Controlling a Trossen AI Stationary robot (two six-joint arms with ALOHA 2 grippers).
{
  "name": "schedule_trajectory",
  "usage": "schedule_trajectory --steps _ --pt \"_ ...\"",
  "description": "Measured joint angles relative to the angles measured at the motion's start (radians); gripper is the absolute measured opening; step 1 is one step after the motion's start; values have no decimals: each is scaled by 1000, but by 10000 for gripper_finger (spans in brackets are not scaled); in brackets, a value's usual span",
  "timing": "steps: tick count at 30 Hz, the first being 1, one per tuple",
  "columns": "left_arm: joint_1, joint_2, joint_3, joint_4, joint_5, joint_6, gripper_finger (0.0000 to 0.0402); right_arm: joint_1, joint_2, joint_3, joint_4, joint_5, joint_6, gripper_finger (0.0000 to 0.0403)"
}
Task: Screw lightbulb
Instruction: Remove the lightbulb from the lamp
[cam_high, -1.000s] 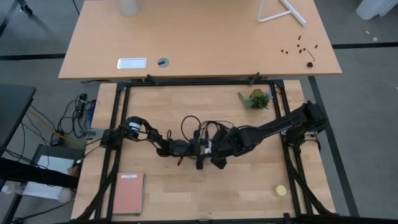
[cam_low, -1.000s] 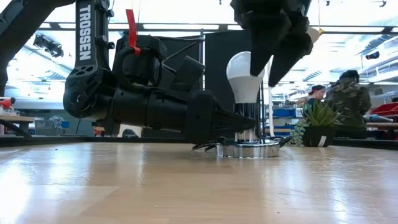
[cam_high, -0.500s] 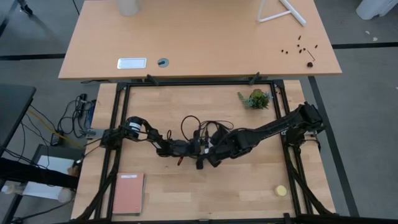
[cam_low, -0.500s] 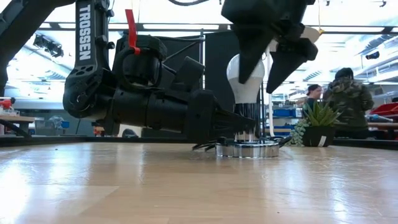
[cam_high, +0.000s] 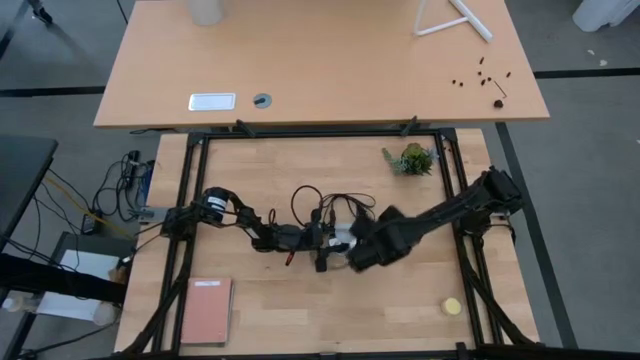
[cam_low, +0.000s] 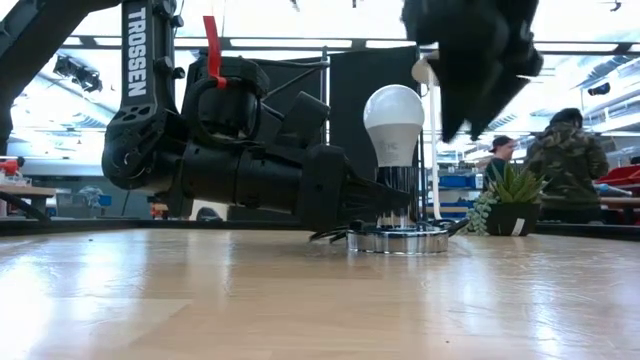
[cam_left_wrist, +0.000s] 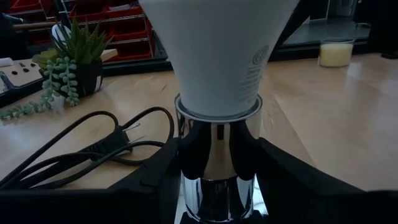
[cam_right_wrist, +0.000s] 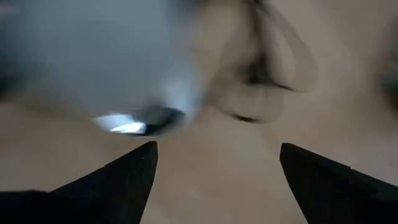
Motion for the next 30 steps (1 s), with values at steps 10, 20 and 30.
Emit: schedule_trajectory --steps 10,20,30 --pt "0 0 0 2 3 -16 183 35 0 -135 322 169 -87 346" --pt "0 0 0 0 10 -32 183 146 -11 -458 805 329 -38 346" --pt "-2 -1 0 -13 10 -55 183 186 -10 -667 1406 508 -253 346"
